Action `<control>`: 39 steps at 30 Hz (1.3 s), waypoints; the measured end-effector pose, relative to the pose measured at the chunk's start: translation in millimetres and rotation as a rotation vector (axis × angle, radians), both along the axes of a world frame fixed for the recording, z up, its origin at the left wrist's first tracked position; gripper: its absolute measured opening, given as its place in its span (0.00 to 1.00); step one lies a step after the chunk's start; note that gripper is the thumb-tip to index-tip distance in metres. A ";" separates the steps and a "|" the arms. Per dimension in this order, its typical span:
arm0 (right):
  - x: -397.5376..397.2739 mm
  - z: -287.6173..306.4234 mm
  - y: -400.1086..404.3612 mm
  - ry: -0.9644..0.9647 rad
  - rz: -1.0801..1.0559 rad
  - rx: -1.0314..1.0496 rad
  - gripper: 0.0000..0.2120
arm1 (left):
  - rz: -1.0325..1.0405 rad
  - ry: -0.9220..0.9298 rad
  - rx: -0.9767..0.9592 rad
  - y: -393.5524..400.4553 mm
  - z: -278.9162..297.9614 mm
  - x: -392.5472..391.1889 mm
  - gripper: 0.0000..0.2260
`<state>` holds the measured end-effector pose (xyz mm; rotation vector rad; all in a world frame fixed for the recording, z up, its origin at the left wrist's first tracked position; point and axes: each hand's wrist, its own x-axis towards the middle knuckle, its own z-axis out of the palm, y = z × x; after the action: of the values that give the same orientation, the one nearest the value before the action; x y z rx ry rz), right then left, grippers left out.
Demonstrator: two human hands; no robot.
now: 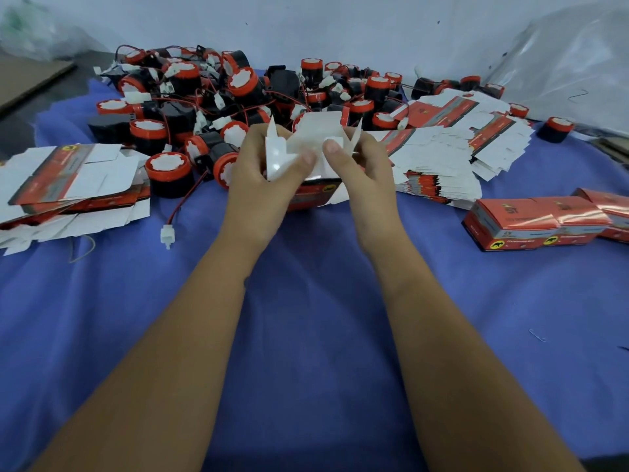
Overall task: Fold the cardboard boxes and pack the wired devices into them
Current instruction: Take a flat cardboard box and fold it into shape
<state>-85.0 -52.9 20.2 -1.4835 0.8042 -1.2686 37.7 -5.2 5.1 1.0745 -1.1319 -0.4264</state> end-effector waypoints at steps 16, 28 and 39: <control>15.8 -17.3 -3.9 0.093 -0.049 -0.001 0.07 | 0.063 0.290 0.098 -10.8 -7.2 -12.9 0.10; 21.5 -21.4 -0.2 0.042 0.074 0.065 0.05 | 0.072 0.312 -0.023 -7.6 -8.9 -7.5 0.17; 20.2 -23.2 -0.9 -0.004 0.077 0.069 0.09 | 0.058 0.259 0.107 -7.5 -3.8 -8.2 0.09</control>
<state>-64.8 -53.8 -2.9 -1.4427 0.7737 -1.1748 29.5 -12.7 1.3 1.1071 -0.8551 -0.5678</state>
